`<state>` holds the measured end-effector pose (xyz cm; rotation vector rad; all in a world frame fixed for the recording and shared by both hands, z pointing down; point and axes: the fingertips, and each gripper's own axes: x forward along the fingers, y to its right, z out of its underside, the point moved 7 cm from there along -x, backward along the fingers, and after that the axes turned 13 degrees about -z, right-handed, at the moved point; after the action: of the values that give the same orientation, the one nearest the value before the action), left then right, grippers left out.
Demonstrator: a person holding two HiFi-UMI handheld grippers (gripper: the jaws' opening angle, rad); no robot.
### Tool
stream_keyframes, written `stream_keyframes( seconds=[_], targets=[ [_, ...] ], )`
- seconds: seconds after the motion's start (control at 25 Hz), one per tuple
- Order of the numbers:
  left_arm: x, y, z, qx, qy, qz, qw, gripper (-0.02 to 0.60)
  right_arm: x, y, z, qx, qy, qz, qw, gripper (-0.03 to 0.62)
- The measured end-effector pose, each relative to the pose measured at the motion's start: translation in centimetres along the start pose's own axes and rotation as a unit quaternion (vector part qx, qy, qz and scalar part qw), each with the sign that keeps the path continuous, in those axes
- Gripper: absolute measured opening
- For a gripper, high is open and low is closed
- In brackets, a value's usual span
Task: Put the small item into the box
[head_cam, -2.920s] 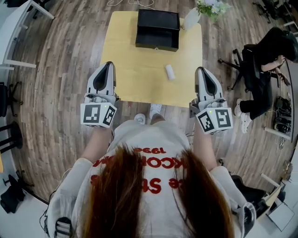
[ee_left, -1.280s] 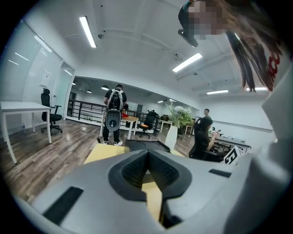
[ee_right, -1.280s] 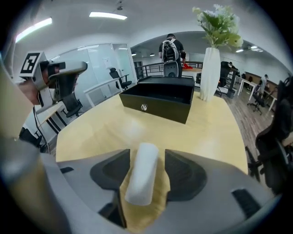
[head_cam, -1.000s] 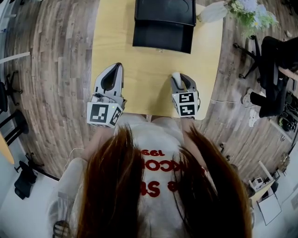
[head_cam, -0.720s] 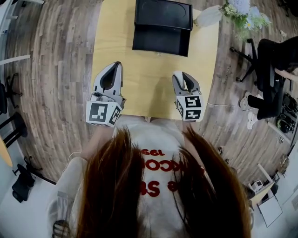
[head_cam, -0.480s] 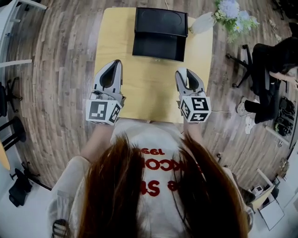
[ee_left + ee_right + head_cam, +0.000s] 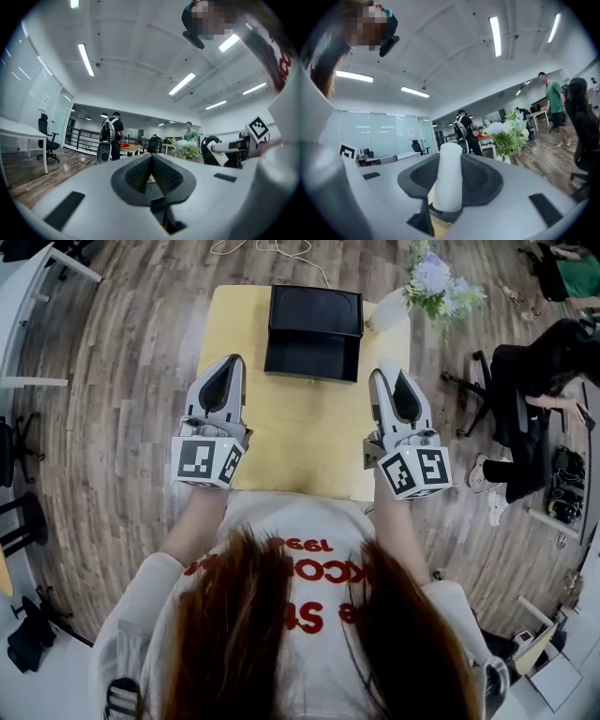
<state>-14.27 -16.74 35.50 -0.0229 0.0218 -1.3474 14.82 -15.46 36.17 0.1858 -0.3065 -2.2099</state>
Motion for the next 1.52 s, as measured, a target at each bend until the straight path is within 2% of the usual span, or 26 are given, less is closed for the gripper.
stream_keyframes(
  seconds=[0.16, 0.4, 0.8, 1.24, 1.4, 1.52],
  targets=[
    [-0.2, 0.0, -0.6, 0.0, 0.012, -0.009, 0.9999, 0.008, -0.1, -0.7, -1.8, -0.019, 0.018, -0.018, 1.0, 0.14],
    [-0.2, 0.1, 0.3, -0.001, 0.005, -0.02, 0.9998, 0.008, 0.8, 0.2, -0.9, -0.014, -0.013, -0.035, 0.999, 0.14],
    [1.4, -1.1, 3.9, -0.003, -0.031, -0.038, 0.9988, 0.008, 6.2, 2.8, 5.6, -0.02, -0.118, -0.065, 0.991, 0.14],
    [1.7, -2.5, 7.4, -0.009, -0.074, -0.055, 0.9957, 0.008, 10.9, 6.3, 14.7, -0.052, -0.247, -0.058, 0.966, 0.149],
    [1.7, -3.2, 8.3, -0.009, -0.084, -0.061, 0.9946, 0.008, 11.4, 6.6, 16.1, -0.048, -0.268, -0.053, 0.961, 0.169],
    [1.6, -3.5, 8.3, -0.011, -0.085, -0.064, 0.9942, 0.008, 11.4, 6.5, 16.0, -0.047, -0.266, -0.051, 0.961, 0.172]
  ],
)
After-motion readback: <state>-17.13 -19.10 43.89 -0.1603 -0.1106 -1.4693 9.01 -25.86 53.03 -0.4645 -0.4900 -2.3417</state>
